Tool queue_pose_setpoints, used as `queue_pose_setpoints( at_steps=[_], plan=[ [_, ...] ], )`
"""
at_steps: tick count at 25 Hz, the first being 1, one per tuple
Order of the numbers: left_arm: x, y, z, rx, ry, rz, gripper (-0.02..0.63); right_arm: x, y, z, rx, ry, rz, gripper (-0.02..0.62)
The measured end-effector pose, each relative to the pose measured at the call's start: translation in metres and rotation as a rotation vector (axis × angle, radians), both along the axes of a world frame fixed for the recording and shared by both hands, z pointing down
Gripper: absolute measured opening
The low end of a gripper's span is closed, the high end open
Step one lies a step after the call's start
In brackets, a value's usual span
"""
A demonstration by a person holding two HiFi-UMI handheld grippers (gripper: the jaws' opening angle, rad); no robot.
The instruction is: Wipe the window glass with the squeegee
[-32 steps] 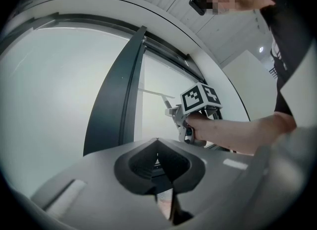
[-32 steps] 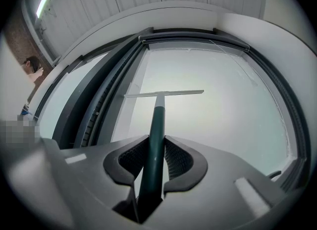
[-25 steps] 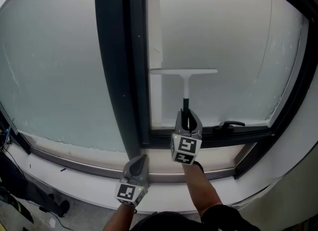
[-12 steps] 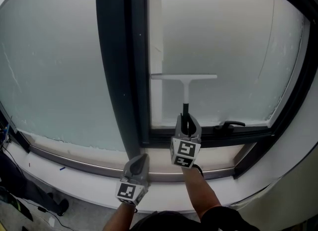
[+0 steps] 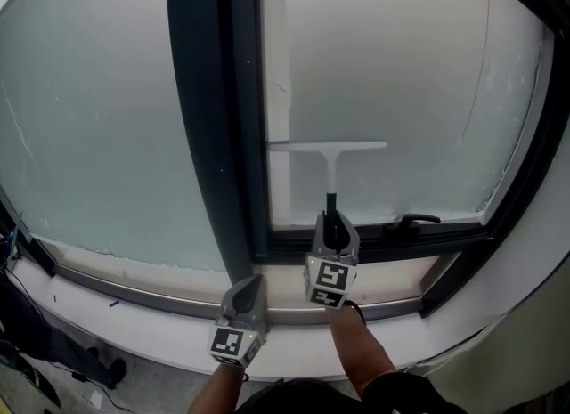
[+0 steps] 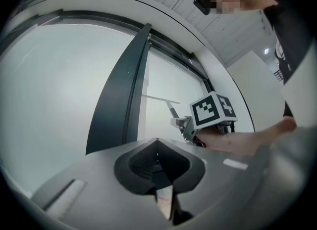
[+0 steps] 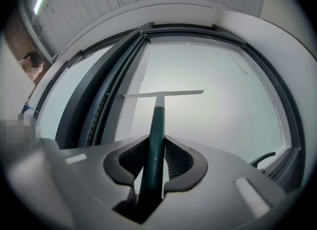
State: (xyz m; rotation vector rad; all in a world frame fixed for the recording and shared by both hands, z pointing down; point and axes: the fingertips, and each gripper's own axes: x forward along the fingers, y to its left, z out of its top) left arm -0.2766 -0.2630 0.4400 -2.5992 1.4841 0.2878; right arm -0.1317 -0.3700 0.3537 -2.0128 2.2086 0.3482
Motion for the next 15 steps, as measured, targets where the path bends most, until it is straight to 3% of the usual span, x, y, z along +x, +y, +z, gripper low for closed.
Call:
queue_pose_setpoints(
  at_steps=[3, 15],
  plan=[
    [-0.001, 0.002, 0.004, -0.012, -0.029, -0.002, -0.002, 0.000, 0.000, 0.008, -0.012, -0.010, -0.005, 0.095],
    [-0.003, 0.005, 0.012, -0.044, 0.002, -0.007, -0.002, 0.000, 0.005, 0.033, -0.068, -0.014, -0.015, 0.095]
  ],
)
